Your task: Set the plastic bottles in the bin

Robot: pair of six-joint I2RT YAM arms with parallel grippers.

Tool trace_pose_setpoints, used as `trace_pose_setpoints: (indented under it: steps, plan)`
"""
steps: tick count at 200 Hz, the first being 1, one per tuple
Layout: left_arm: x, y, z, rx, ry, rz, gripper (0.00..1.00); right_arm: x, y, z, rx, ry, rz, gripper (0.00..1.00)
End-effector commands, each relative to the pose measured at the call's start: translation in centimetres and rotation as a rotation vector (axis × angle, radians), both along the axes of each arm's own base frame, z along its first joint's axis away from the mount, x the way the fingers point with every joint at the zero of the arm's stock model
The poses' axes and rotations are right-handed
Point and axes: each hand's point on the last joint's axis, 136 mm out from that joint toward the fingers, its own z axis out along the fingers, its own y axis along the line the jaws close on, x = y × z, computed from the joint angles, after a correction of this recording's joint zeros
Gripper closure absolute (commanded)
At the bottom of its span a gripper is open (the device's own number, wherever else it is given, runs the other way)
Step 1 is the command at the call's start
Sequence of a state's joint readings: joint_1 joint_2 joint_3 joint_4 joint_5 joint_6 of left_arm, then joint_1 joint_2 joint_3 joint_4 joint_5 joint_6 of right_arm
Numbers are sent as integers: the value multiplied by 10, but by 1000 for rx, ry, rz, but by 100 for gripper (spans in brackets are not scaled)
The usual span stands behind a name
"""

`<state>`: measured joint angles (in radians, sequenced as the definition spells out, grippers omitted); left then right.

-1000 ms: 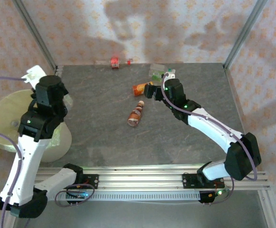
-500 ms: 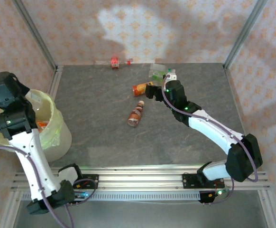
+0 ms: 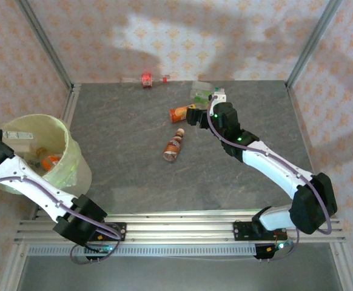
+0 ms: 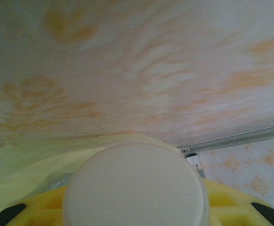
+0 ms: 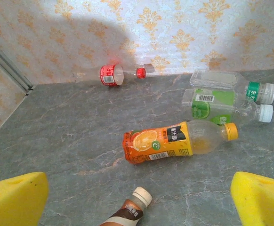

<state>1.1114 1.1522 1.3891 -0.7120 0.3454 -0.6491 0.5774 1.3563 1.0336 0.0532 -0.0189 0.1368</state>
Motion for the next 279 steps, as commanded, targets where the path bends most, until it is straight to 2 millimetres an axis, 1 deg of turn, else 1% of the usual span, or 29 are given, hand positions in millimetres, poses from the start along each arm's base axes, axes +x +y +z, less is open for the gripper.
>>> trace_pose_setpoints:
  steps: [1,12,25,33,51,60,86,137,153,184,196,214,233,261,279]
  plan:
    - [11,-3,11,-10,-114,-21,59,-1,3,7,1,-29,18,1]
    - [10,-5,4,-47,-114,-13,47,-1,3,7,0,-30,18,1]
    - [11,-7,0,-77,-124,-12,37,-1,4,9,4,-38,23,1]
    - [14,-9,1,-80,-143,-17,31,-2,5,9,8,-41,28,1]
    - [17,-15,7,-59,-148,-28,23,-3,8,9,19,-40,47,1]
    - [17,-18,12,-42,-138,-34,20,-5,10,8,21,-36,62,1]
    - [24,-28,22,-8,-125,-65,17,-7,11,8,34,-26,67,1]
    - [45,-47,30,21,-119,-155,12,-9,6,5,18,-8,54,1]
    - [51,-52,28,30,-83,-182,11,-8,5,3,15,-2,45,1]
    - [60,-52,10,-2,-29,-199,10,-8,3,1,15,10,34,1]
    - [66,-55,8,-8,-30,-220,10,-9,3,0,14,15,37,1]
    - [80,-73,17,22,-28,-289,9,-9,3,0,16,22,37,1]
    - [88,-99,33,82,-7,-344,9,-8,3,-1,25,24,25,1]
    - [101,-154,60,236,-4,-437,4,-4,-2,2,52,15,-19,1]
    - [115,-192,63,285,0,-532,1,-1,-7,2,65,6,-54,1]
